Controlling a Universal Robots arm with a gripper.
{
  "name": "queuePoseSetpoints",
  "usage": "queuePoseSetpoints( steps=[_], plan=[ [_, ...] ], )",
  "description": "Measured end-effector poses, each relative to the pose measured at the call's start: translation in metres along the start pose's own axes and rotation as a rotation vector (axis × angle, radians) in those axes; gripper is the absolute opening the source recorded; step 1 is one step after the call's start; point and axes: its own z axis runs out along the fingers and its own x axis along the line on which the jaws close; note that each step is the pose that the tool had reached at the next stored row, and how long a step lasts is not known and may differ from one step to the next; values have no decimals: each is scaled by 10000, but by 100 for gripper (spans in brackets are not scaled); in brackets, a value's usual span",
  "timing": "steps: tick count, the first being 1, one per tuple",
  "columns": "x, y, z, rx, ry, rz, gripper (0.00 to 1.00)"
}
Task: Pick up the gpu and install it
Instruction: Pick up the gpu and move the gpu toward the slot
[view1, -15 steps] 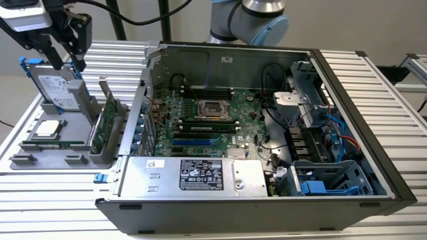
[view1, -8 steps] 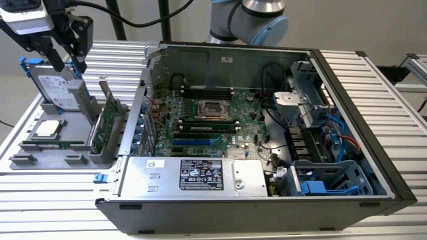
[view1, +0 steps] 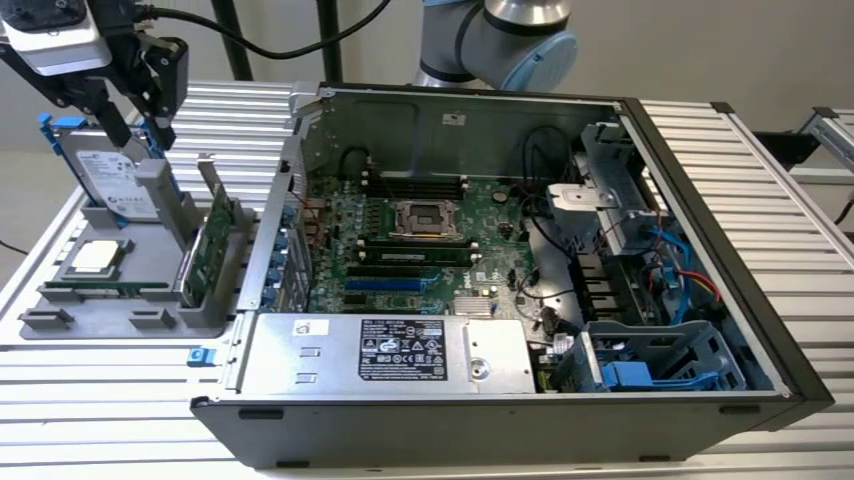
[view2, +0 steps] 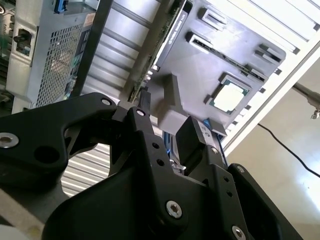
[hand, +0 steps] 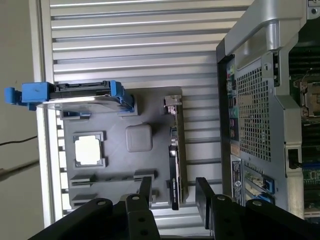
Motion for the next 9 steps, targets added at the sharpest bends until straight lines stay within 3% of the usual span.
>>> queuePoseSetpoints(
  steps=[9],
  plan=[
    [-3,-1,27,0,0,0,100]
  ],
)
